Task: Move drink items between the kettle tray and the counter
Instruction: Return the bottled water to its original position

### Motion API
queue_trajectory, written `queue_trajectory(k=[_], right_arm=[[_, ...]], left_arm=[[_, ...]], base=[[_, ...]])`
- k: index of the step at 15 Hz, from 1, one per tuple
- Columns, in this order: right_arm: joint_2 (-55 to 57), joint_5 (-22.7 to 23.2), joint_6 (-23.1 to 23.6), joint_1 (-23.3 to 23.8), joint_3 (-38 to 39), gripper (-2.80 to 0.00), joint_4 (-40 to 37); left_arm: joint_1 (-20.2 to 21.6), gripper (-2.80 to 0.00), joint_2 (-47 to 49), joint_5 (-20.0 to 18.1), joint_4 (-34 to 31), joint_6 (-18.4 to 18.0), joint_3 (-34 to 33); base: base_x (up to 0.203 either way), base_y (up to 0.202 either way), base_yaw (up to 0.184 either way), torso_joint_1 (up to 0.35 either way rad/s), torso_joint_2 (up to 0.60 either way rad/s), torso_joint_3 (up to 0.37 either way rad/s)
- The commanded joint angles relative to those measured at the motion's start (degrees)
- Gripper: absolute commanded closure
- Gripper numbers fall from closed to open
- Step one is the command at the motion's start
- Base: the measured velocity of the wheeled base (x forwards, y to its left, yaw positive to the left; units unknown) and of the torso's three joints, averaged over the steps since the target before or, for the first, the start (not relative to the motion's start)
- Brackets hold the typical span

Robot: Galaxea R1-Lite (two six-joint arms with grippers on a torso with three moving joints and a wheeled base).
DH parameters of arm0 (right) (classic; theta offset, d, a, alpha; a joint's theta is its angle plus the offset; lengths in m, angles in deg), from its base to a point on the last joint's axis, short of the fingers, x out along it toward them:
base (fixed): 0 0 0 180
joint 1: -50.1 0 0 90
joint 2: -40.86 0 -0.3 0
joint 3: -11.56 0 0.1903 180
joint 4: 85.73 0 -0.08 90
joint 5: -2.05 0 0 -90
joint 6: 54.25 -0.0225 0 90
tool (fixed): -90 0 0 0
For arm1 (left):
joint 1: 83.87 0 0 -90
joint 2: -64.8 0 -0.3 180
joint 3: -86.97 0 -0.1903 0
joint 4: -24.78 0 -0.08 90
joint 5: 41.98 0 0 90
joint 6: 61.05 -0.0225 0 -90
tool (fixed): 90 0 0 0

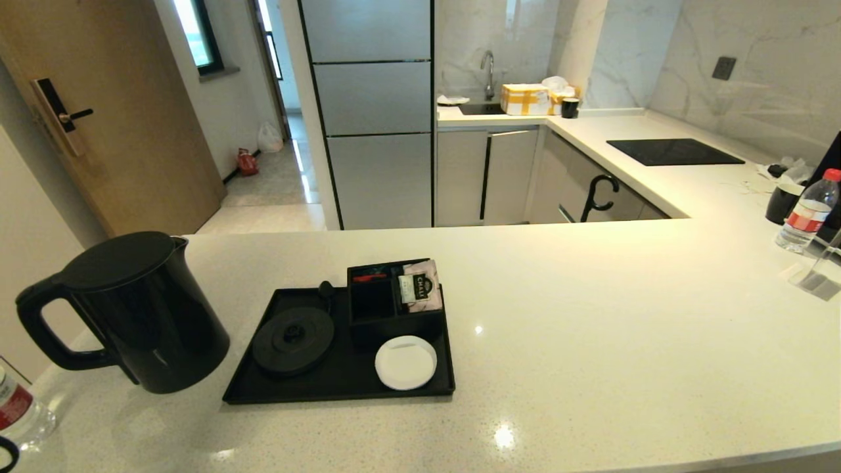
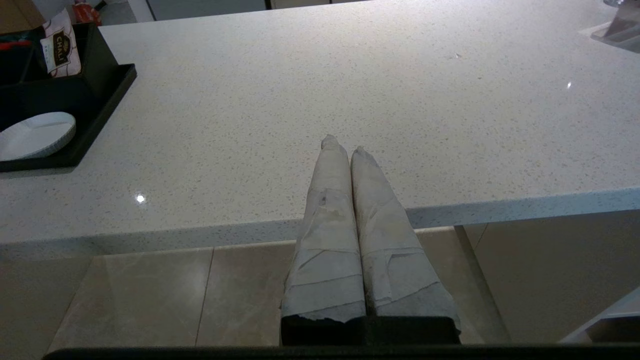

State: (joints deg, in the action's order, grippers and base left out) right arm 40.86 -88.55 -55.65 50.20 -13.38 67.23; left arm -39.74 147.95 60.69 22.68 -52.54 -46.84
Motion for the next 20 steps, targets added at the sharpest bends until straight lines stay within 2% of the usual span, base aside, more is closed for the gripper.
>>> queue_trajectory(k=[1, 5, 9, 11, 13, 17, 20], right_arm=[[0.09, -0.01, 0.0, -0.01, -0.01, 0.0, -0.01], [0.02, -0.01, 0.0, -0.01, -0.01, 0.0, -0.01], [0.09, -0.01, 0.0, -0.01, -0.01, 0.0, -0.01], [0.09, -0.01, 0.0, -0.01, -0.01, 0.0, -0.01], [0.09, -0.01, 0.0, -0.01, -0.01, 0.0, -0.01], [0.09, -0.01, 0.0, -0.01, -0.01, 0.0, -0.01], [0.09, -0.01, 0.0, -0.01, -0.01, 0.0, -0.01]], left_arm=[[-0.1, -2.8, -1.68, -0.54, 0.17, -0.16, -0.06], [-0.1, -2.8, -1.61, -2.39, 0.43, -1.61, 0.87], [-0.1, -2.8, 5.33, -1.96, 12.31, -2.63, 1.1], [-0.09, -2.8, 6.3, -1.85, 14.59, -3.11, 0.95], [-0.08, -2.8, 9.3, -1.78, 20.25, -3.59, 0.14], [-0.45, -2.8, 9.57, -2.21, 21.0, -4.64, 0.03], [-1.36, -2.8, 10.6, -2.46, 23.84, -7.18, -1.61]], base=[[0.0, 0.0, 0.0, 0.0, 0.0, 0.0], [0.0, 0.0, 0.0, 0.0, 0.0, 0.0], [0.0, 0.0, 0.0, 0.0, 0.0, 0.0], [0.0, 0.0, 0.0, 0.0, 0.0, 0.0], [0.0, 0.0, 0.0, 0.0, 0.0, 0.0], [0.0, 0.0, 0.0, 0.0, 0.0, 0.0], [0.0, 0.0, 0.0, 0.0, 0.0, 0.0]])
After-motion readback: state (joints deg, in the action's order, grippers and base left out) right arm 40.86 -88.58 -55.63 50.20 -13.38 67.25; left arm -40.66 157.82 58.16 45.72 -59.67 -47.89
